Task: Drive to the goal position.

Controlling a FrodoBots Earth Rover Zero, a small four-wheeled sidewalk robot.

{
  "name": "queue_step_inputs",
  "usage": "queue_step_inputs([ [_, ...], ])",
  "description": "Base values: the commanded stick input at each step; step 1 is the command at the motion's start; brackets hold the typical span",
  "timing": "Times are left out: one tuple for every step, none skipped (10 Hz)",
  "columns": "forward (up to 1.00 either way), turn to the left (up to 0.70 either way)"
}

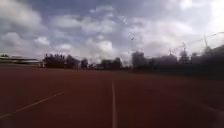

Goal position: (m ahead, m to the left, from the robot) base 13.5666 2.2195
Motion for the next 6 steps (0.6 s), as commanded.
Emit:
queue_step_inputs([
  [0.70,0.00],
  [0.70,0.00],
  [0.70,0.00],
  [0.70,0.00],
  [0.70,0.00],
  [0.70,0.00],
])
